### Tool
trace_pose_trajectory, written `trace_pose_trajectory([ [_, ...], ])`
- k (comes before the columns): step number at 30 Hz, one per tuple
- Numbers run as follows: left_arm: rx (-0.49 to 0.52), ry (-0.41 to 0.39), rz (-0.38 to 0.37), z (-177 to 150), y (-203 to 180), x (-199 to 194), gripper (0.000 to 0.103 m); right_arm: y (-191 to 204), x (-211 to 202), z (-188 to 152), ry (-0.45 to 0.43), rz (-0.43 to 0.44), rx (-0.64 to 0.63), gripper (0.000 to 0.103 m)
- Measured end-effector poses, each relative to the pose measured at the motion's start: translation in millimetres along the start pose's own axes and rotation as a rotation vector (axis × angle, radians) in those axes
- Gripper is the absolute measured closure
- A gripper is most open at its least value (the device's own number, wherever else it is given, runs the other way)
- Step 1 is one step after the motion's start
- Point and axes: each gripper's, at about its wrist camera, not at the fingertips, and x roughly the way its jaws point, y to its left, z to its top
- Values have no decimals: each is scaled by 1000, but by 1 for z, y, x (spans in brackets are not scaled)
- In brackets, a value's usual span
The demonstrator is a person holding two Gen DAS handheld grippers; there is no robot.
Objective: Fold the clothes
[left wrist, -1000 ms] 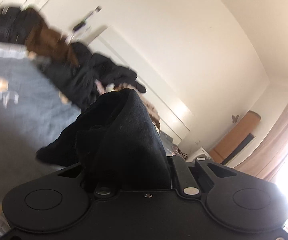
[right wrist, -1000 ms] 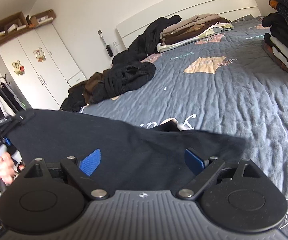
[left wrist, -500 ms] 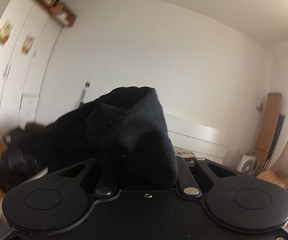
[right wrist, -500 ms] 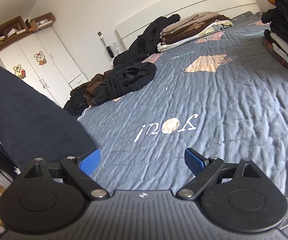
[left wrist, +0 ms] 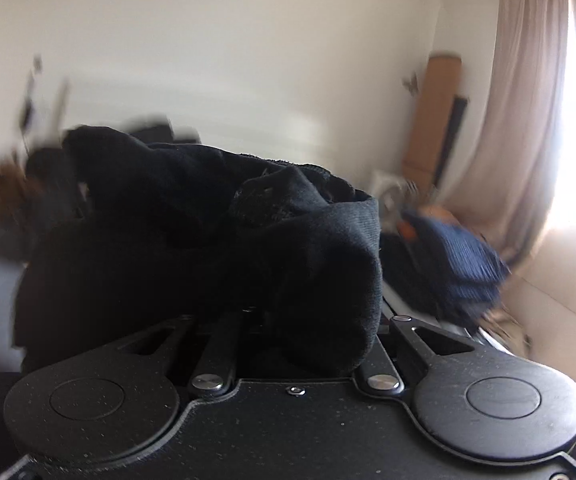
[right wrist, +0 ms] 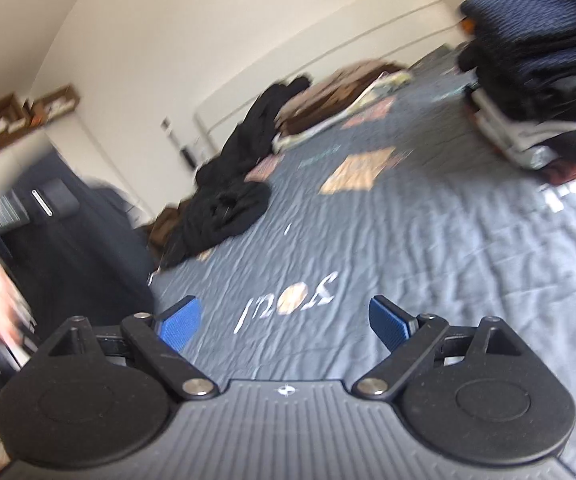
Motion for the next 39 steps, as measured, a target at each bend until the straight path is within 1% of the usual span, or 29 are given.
trace_pose_trajectory([
  [3, -27, 198, -36, -91, -34, 70, 93, -16, -22, 7, -61, -11, 39, 12],
  [5, 3, 283, -40, -139, -58, 98, 93, -22, -30, 8, -82, -5, 57, 11],
  [7, 62, 293, -13, -163, -76, 109, 93, -26, -33, 8, -90, 1, 63, 11],
  [9, 68, 290, 6, -172, -88, 122, 93, -27, -32, 8, -87, 3, 55, 11],
  [11, 105, 294, 29, -170, -88, 126, 93, -28, -31, 9, -85, 9, 54, 11],
  [12, 128, 308, 42, -168, -89, 118, 93, -28, -30, 9, -84, 12, 53, 11],
  [13, 151, 329, 54, -166, -93, 104, 90, -29, -29, 9, -83, 15, 52, 11],
  [15, 194, 366, 59, -167, -95, 92, 77, -28, -28, 9, -78, 14, 49, 11],
  [16, 211, 378, 48, -169, -96, 86, 66, -28, -27, 8, -75, 11, 47, 11],
  [17, 225, 388, 31, -170, -97, 77, 57, -27, -27, 7, -71, 10, 45, 11],
  [18, 239, 397, 14, -172, -97, 69, 53, -26, -27, 7, -67, 10, 41, 11],
  [19, 254, 406, -4, -173, -98, 60, 45, -24, -26, 6, -64, 10, 36, 11],
  [20, 267, 406, -22, -173, -99, 50, 41, -23, -25, 6, -61, 9, 31, 11],
  [22, 275, 377, -48, -167, -94, 23, 40, -20, -23, 6, -59, 12, 26, 11],
  [24, 273, 343, -63, -158, -86, -4, 37, -17, -20, 5, -59, 15, 26, 11],
  [26, 271, 306, -52, -140, -68, -31, 29, -14, -18, 4, -56, 19, 25, 11],
  [28, 289, 271, -9, -119, -43, -58, 25, -9, -13, 3, -47, 25, 21, 11],
  [30, 320, 229, 64, -95, -12, -88, 22, -3, -6, 1, -32, 33, 10, 11],
  [32, 328, 201, 132, -71, 18, -111, 13, 6, 2, -1, -14, 35, -4, 11],
  [34, 333, 177, 193, -49, 46, -132, 11, 16, 10, -5, 5, 52, -17, 11],
  [35, 338, 170, 226, -40, 60, -140, 9, 22, 16, -8, 18, 68, -25, 11],
  [37, 334, 167, 270, -33, 85, -145, 9, 35, 28, -16, 55, 100, -46, 11],
  [39, 307, 172, 273, -38, 107, -138, 9, 49, 44, -30, 115, 130, -87, 11],
])
